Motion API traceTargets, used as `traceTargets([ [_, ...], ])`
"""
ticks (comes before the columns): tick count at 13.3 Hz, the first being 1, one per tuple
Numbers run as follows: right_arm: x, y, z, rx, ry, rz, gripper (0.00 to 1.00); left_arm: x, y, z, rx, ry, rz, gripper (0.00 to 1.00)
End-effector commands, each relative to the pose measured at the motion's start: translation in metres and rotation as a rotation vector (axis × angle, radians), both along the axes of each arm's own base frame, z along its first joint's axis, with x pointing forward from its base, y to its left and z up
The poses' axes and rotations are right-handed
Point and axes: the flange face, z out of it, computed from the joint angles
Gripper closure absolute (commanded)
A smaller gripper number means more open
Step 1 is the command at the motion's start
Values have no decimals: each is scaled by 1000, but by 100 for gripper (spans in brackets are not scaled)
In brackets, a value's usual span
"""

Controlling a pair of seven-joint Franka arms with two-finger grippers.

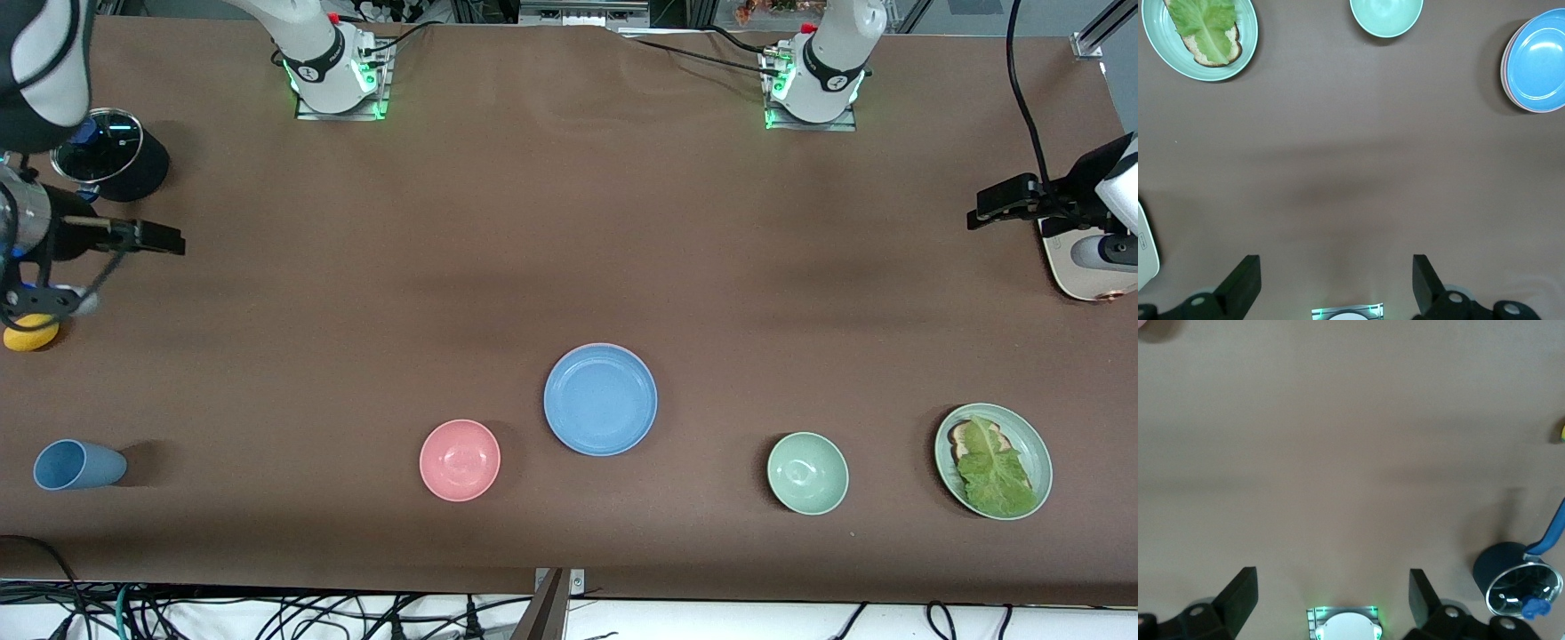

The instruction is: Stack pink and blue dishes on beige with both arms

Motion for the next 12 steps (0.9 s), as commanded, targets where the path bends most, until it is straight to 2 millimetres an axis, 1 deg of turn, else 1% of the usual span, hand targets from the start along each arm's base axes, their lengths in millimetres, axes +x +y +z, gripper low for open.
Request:
traceTargets([
  [1,-18,-14,0,28,5,33,0,0,-1,3,27,-10,-29,0],
  [2,-21,-20,2,31,-11,35,0,0,-1,3,26,-10,-27,0],
  [3,-25,-27,-3,30,-23,32,0,0,-1,3,26,-12,-27,0],
  [5,-44,-35,-10,28,-91,30,0,0,-1,3,26,-12,-29,0],
  [6,-49,-43,-11,24,-112,21,0,0,-1,3,26,-12,-27,0],
  [7,-50,-52,-12,23,-119,6,0,0,-1,3,26,-12,-29,0],
  [9,-50,-54,-5,28,-136,19,0,0,-2,3,26,-12,-30,0],
  [10,-52,-57,3,30,-151,27,0,0,-2,3,26,-12,-30,0],
  [11,-53,-61,5,29,-159,18,0,0,-2,3,26,-12,-30,0],
  [12,-50,-72,9,28,-191,2,0,0,-2,3,26,-12,-29,0],
])
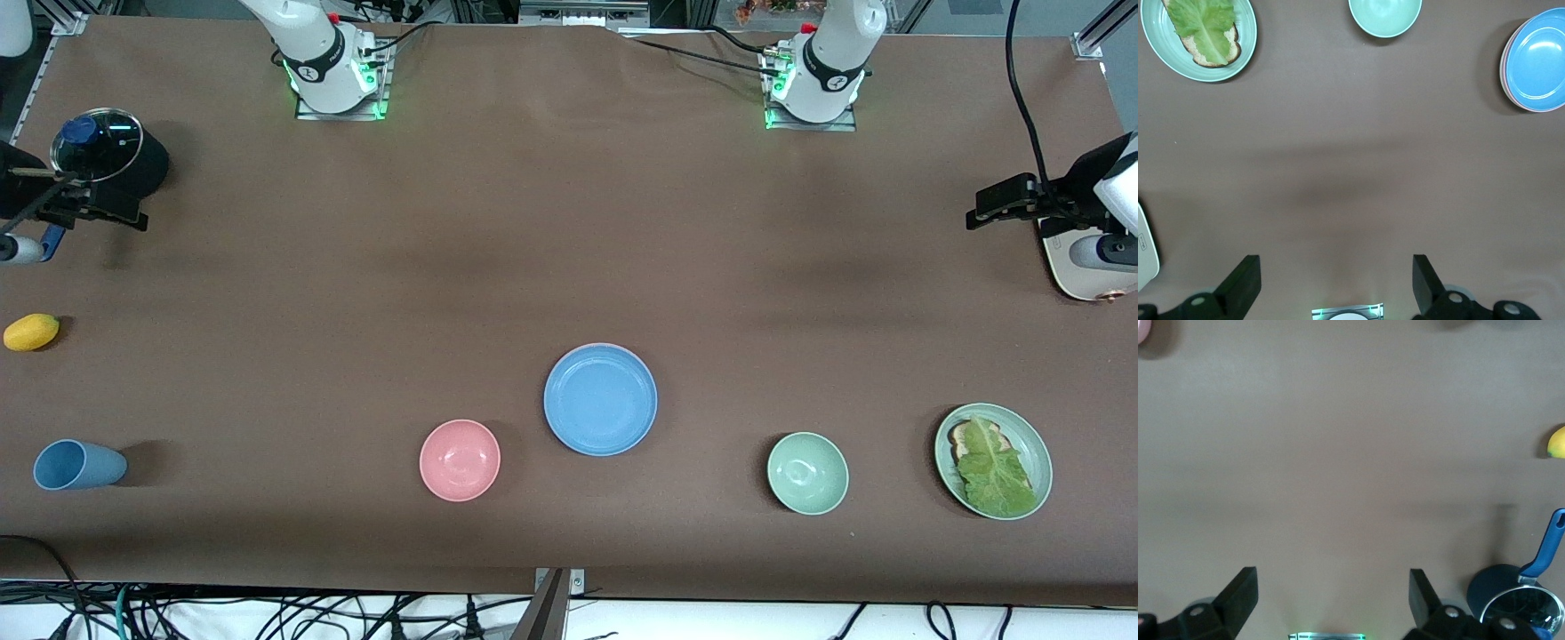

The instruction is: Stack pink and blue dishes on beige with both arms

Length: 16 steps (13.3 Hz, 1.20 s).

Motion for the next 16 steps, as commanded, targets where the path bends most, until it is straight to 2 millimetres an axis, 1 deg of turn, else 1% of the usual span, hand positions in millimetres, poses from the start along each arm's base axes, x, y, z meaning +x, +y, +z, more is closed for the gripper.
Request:
traceTargets([
  [1,-7,-19,12,-12,-71,-4,0,0,-1,2,27,-10,-25,0],
  [3,-20,-21,13,-3,-32,-13,0,1,-1,0,27,-7,-27,0],
  [4,-27,-22,18,-6,-23,-20,0,2,-1,-1,27,-5,-27,0],
  [5,-31,-22,19,-6,-26,-22,0,2,-1,-1,27,-5,-26,0],
  [7,-44,-21,21,-8,-59,-31,0,2,-1,-1,27,-5,-27,0],
  [8,-47,-18,19,-7,-75,-33,0,2,-1,-1,27,-5,-27,0],
  [10,-46,-3,20,-7,-83,-8,0,2,0,-1,27,-5,-24,0],
  [11,-46,-2,21,-6,-81,-16,0,2,-1,-1,27,-5,-26,0],
  [13,-43,-9,21,0,-86,-29,0,2,-1,-1,27,-5,-26,0],
  [16,-35,-10,24,-2,-95,-28,0,2,-1,-1,27,-5,-26,0],
])
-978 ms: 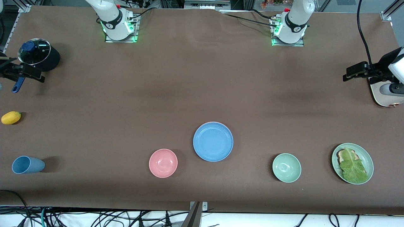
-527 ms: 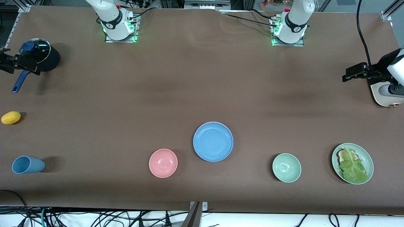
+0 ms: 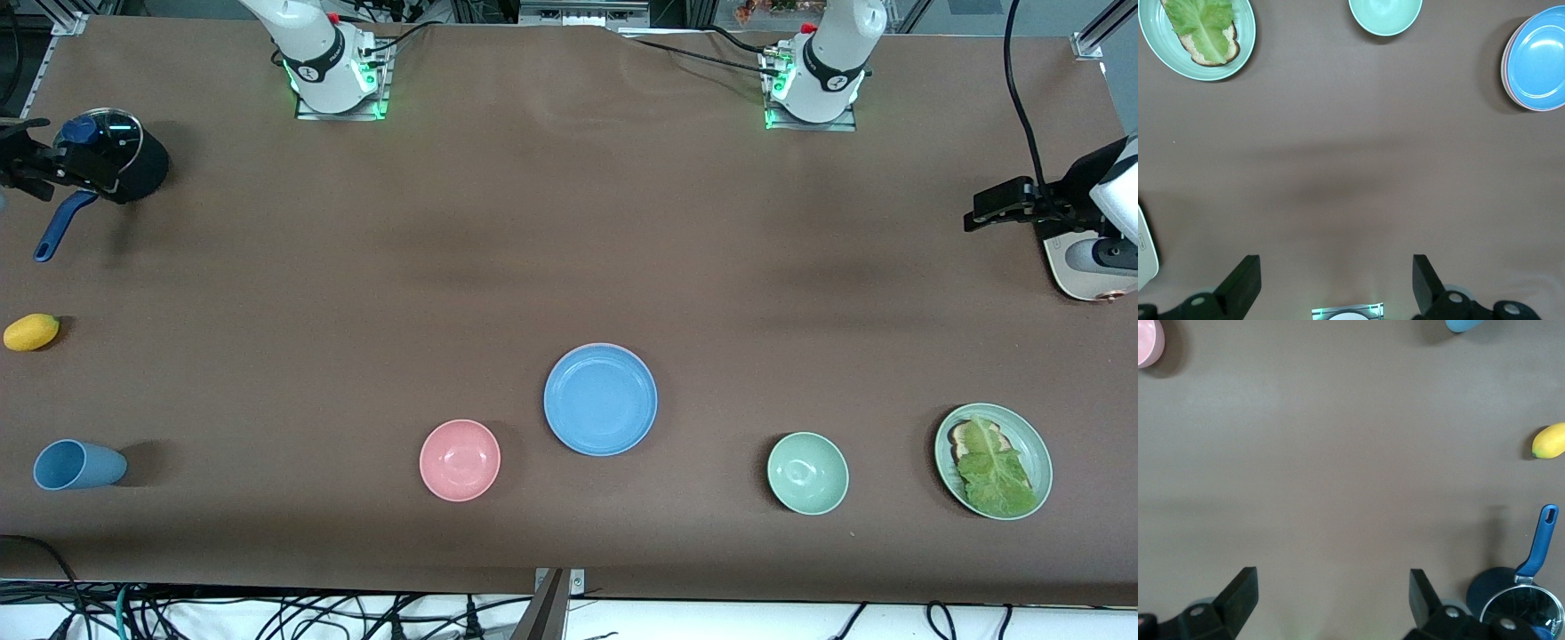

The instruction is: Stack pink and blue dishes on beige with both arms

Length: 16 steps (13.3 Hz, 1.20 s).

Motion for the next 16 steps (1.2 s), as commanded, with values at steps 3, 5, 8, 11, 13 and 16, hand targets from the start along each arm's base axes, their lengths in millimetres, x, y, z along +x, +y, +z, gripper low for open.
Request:
traceTargets([
  [3,8,8,7,-5,-24,14,0,0,-1,3,27,-12,-25,0],
  [5,8,9,6,-5,-22,14,0,0,-1,3,27,-12,-26,0],
  [8,8,7,6,-5,-22,9,0,0,-1,3,27,-12,-28,0],
  [11,13,4,-1,-5,-7,12,0,0,-1,3,27,-12,-25,0],
  [13,17,5,0,-7,-8,15,0,0,-1,3,27,-12,-26,0],
  [16,18,5,1,-7,-10,18,0,0,-1,3,27,-12,-25,0],
])
